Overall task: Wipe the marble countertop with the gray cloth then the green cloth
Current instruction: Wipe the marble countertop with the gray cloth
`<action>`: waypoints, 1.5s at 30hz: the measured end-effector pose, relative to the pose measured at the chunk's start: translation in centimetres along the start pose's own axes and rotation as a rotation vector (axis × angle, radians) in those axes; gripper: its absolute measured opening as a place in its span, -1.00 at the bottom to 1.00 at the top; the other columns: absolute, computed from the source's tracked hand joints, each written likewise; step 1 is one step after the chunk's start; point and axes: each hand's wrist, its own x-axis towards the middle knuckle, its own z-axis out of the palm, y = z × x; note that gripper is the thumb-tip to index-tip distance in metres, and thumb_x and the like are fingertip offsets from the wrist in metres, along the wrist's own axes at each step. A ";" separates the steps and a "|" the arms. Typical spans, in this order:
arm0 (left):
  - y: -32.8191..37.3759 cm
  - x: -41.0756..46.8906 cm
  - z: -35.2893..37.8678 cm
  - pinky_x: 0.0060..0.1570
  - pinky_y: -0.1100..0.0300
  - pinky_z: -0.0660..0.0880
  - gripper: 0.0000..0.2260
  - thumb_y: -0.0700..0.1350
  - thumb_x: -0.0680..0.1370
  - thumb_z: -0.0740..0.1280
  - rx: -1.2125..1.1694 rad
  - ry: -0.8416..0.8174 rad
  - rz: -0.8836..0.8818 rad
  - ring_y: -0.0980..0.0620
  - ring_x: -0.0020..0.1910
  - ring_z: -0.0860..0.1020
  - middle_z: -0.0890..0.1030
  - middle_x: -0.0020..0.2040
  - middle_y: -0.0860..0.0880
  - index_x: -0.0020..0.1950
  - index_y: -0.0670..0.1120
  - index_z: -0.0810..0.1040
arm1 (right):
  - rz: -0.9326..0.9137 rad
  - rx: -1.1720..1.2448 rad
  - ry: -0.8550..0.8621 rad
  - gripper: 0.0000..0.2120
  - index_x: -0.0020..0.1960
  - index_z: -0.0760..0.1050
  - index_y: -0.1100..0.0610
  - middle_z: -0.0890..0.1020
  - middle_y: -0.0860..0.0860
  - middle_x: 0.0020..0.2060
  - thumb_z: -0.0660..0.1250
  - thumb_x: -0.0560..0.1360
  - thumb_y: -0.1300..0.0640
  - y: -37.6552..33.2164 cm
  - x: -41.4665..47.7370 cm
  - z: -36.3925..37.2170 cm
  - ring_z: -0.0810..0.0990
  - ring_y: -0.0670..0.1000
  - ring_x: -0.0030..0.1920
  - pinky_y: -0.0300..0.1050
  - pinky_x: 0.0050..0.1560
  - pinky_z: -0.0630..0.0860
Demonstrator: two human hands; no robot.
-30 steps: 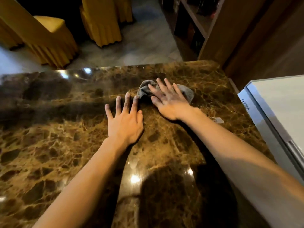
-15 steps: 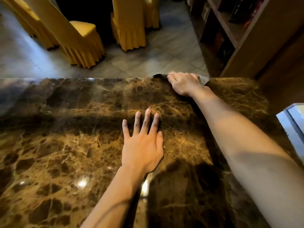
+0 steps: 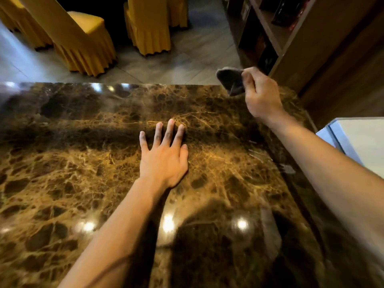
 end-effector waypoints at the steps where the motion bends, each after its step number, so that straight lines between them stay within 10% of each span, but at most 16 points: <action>1: 0.0 0.2 -0.3 0.50 -0.32 -0.31 -0.47 0.17 0.66 -0.20 0.000 -0.029 -0.006 -0.06 0.61 -0.27 -0.22 0.65 0.06 0.64 0.12 -0.17 | -0.029 -0.004 0.003 -0.69 0.17 0.56 0.17 0.65 0.10 -0.02 0.10 0.72 0.04 -0.4 -2.2 -1.5 0.58 0.03 -0.03 -0.16 -0.07 0.38; 12: 7.0 -6.3 -0.2 0.53 -0.30 -0.21 -0.46 0.14 0.69 -0.18 0.049 -0.072 0.103 -0.13 0.63 -0.16 -0.15 0.67 -0.04 0.65 0.01 -0.14 | -0.045 -0.094 -0.189 -0.71 0.19 0.60 0.10 0.62 -0.02 0.04 0.14 0.70 0.05 -6.9 -36.1 -11.8 0.56 0.07 0.01 0.06 0.08 0.44; 18: 9.4 -9.6 0.2 0.54 -0.29 -0.22 -0.45 0.15 0.69 -0.18 0.071 -0.080 0.186 -0.16 0.63 -0.19 -0.17 0.67 -0.07 0.65 -0.01 -0.16 | 0.016 -0.262 -0.511 -0.58 0.58 0.20 -0.24 0.17 0.01 0.63 -0.02 0.74 -0.12 -9.9 -47.5 -11.4 0.13 0.08 0.61 0.17 0.57 0.04; 21: 10.4 -9.6 0.6 0.53 -0.30 -0.22 -0.45 0.15 0.69 -0.18 0.061 -0.065 0.179 -0.16 0.63 -0.19 -0.16 0.67 -0.06 0.65 0.00 -0.15 | 0.071 -0.305 -0.630 -0.53 0.59 -0.20 -0.36 -0.29 -0.09 0.63 -0.14 0.73 -0.19 -10.3 -45.9 -11.5 -0.36 -0.01 0.61 0.15 0.56 -0.27; 25: 11.2 -8.7 1.5 0.54 -0.31 -0.19 -0.45 0.15 0.68 -0.17 0.044 -0.043 0.183 -0.18 0.63 -0.17 -0.13 0.67 -0.05 0.65 0.00 -0.12 | 0.093 -0.315 -0.658 -0.52 0.56 -0.26 -0.41 -0.38 -0.14 0.60 -0.14 0.73 -0.16 -10.2 -43.1 -11.3 -0.50 -0.08 0.55 0.14 0.54 -0.35; 45: 10.3 -4.8 3.0 0.54 -0.29 -0.19 -0.44 0.21 0.64 -0.28 0.084 0.050 0.076 -0.16 0.62 -0.20 -0.11 0.66 0.00 0.64 0.12 -0.14 | 0.088 -0.327 -0.560 -0.53 0.60 -0.04 -0.35 -0.14 -0.01 0.66 -0.11 0.70 -0.20 3.4 -15.3 -3.2 -0.24 0.04 0.63 0.17 0.59 -0.28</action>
